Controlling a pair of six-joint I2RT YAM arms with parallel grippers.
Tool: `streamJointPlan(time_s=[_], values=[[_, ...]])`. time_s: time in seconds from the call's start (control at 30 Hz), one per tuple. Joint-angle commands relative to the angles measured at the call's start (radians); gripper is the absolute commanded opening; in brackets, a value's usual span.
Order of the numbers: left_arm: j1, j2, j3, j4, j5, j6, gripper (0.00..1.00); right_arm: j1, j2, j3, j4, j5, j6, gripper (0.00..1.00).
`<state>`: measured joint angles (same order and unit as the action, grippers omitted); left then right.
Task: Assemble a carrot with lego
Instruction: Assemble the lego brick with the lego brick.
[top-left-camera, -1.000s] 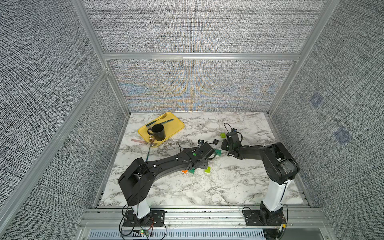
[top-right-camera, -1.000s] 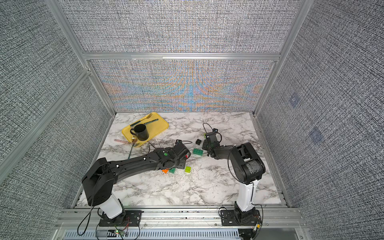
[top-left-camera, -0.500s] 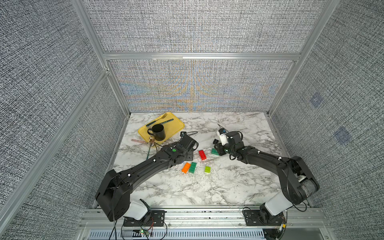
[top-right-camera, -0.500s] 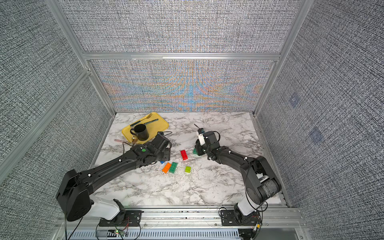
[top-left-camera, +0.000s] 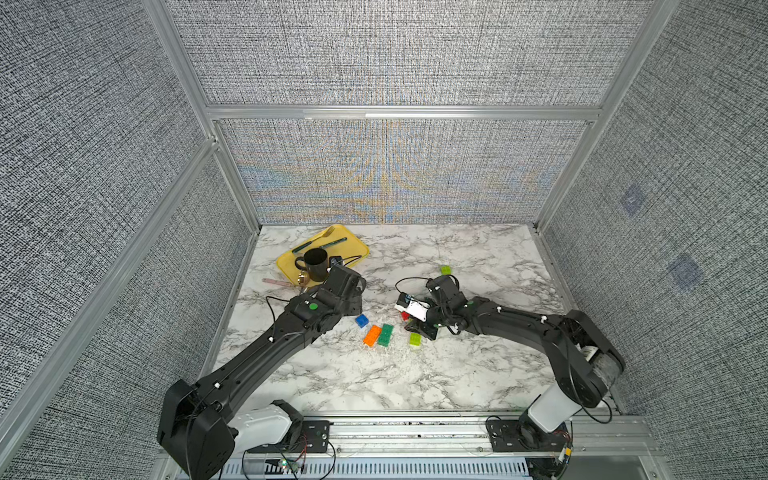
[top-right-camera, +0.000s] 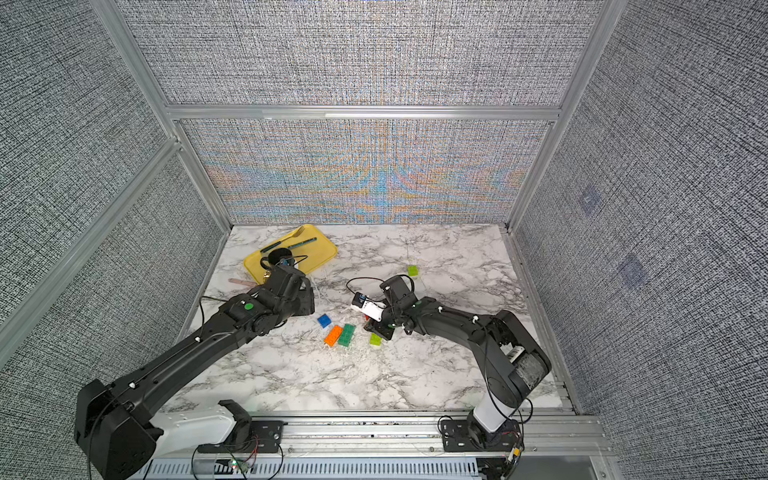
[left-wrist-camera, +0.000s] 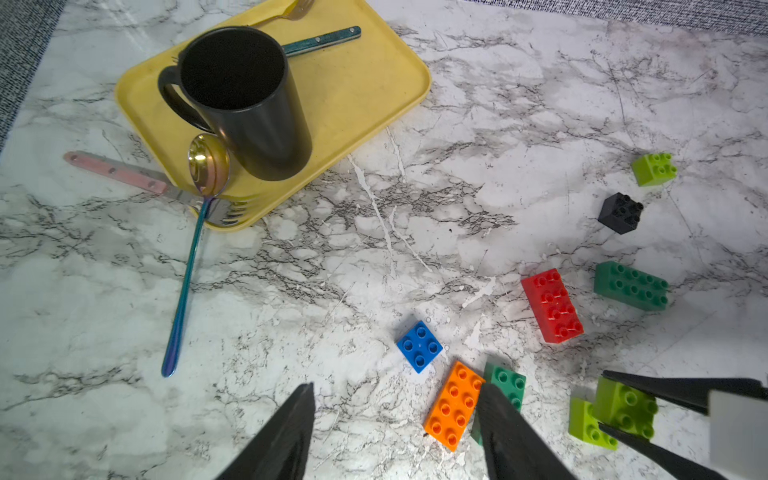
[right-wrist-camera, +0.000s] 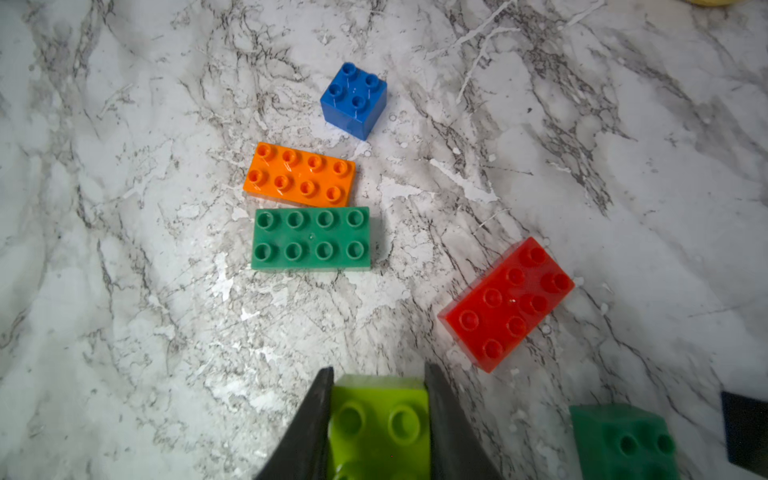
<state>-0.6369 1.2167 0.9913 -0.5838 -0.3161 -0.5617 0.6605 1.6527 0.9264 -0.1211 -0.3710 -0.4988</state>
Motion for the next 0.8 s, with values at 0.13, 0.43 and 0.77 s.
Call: streamJointPlan(time_s=[0.13, 0.43, 0.77], values=[[0.007, -0.017, -0.013, -0.004, -0.030, 0.018, 0.66, 0.005, 0.011, -0.008, -0.071, -0.044, -0.124, 0.23], [0.008, 0.002, -0.011, 0.006, -0.018, 0.026, 0.66, 0.004, 0.049, 0.006, -0.094, -0.018, -0.129, 0.23], [0.008, 0.009, -0.014, 0.018, -0.010, 0.031, 0.66, 0.003, 0.026, -0.041, -0.059, -0.005, -0.071, 0.23]])
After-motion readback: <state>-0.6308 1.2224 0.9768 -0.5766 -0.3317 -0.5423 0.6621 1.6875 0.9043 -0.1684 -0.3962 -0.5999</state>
